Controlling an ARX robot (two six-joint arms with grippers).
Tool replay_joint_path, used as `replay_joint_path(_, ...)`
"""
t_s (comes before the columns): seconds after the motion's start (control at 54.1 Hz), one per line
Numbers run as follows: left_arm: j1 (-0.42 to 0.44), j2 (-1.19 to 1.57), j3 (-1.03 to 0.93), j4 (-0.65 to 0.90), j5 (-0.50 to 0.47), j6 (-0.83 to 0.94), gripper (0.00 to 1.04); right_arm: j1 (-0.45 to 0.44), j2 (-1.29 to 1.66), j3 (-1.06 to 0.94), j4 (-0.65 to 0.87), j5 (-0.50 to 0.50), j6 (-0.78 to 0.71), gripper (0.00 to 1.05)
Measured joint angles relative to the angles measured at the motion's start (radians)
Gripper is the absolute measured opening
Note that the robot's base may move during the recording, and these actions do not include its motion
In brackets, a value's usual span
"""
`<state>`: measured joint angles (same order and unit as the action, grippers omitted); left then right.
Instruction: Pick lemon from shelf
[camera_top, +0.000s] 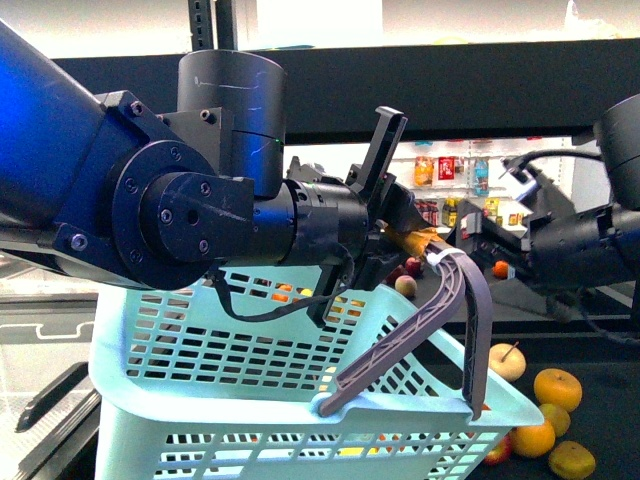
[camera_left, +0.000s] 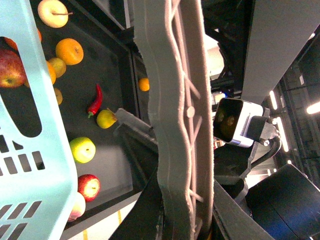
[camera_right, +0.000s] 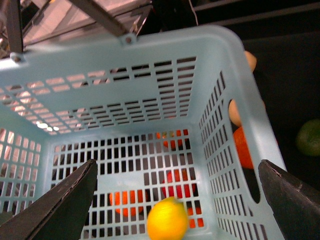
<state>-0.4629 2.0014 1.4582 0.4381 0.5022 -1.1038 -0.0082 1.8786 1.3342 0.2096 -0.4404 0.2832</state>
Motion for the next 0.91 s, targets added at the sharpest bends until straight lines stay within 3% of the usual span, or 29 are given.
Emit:
replay_joint_path(0.129, 0.001, 0.000, 0.000, 0.000, -0.001, -0.001, 0.11, -0.121, -0.028, -0.103, 0.089, 0.171, -0.126, 0.97)
replay_joint_path(0.333, -0.001, 0.000, 0.000, 0.000, 0.001, -0.001, 0.11, -0.180, 0.050, -0.297, 0.143, 0.209, -0.297, 0.97)
replay_joint_path(0.591, -0.001, 0.000, 0.000, 0.000, 0.002, -0.001, 0.11, -0.071, 0.217, -0.431, 0.214, 0.188, -0.380, 0.97)
replay_joint_path(0.905, -0.001, 0.000, 0.000, 0.000, 0.000, -0.001, 0.11, 0.050, 0.462, -0.330, 0.257, 0.325, -0.416, 0.97)
